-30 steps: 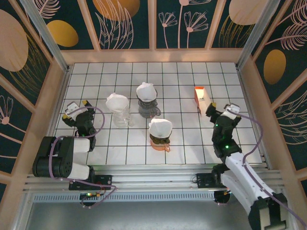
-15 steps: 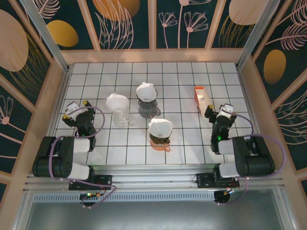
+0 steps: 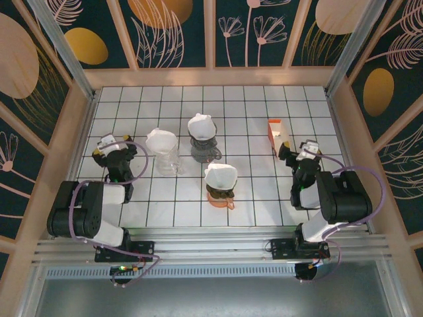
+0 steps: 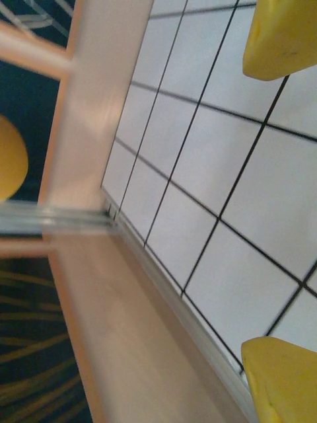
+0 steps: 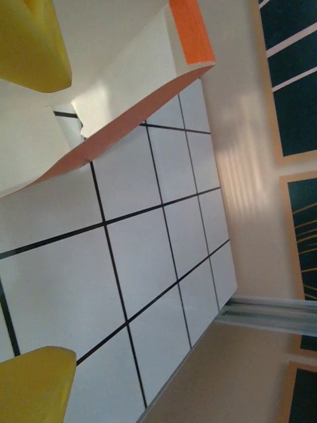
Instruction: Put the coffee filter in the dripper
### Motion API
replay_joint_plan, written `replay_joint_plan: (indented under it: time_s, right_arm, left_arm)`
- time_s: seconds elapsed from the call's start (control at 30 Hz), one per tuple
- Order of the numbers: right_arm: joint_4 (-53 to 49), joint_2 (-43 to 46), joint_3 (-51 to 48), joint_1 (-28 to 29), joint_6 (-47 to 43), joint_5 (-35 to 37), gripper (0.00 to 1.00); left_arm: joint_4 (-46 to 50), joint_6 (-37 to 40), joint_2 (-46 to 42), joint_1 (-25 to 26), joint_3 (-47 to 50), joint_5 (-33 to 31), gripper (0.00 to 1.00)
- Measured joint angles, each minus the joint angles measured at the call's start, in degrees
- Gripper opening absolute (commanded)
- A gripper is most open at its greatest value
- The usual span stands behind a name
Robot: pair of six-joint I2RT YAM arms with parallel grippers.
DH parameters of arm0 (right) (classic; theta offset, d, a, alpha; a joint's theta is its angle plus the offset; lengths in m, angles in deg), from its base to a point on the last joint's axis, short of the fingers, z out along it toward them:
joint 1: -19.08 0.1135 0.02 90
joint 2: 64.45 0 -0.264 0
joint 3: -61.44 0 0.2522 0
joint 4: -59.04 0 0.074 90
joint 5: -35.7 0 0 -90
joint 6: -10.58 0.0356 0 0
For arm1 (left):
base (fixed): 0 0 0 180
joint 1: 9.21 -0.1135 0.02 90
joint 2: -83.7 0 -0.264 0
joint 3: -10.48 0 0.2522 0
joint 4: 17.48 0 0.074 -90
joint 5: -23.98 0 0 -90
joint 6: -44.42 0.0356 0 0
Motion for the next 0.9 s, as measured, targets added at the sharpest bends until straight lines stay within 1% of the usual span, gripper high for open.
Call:
replay_joint_plan:
  time_s: [0.13,0.17,0.23,0.33,0.63,0.9]
  right_arm:
    - [0.39,0.00,0.00,-0.11,0.00,-1.33,0.99]
    - [0.39,0.00,0.00,-0.11,0.00,-1.55,0.99]
    - [0.39,0.00,0.00,-0.17,0.00,-1.84,0.99]
    - [0.42,0.00,0.00,-0.28,0.04,-2.19,0.99]
    - [0.42,0.00,0.02,-0.70,0.52,-0.13,0.99]
    - [0.31,0.00,0.11,-0.83,0.50,-1.40,0.99]
  left_arm:
    - [0.33,2.73,0.22,0.00,-0.35,6.91,0.99]
    - [-1.01,3.17,0.22,0.00,0.28,8.48,0.99]
    - [-7.76,4.09,1.07,0.07,4.07,10.58,0.99]
    - [-8.09,4.15,2.10,0.09,5.60,9.84,0.99]
    - [-9.60,4.13,2.19,0.09,5.55,8.83,0.99]
    - [-10.40,4.13,2.19,0.09,5.55,8.17,0.99]
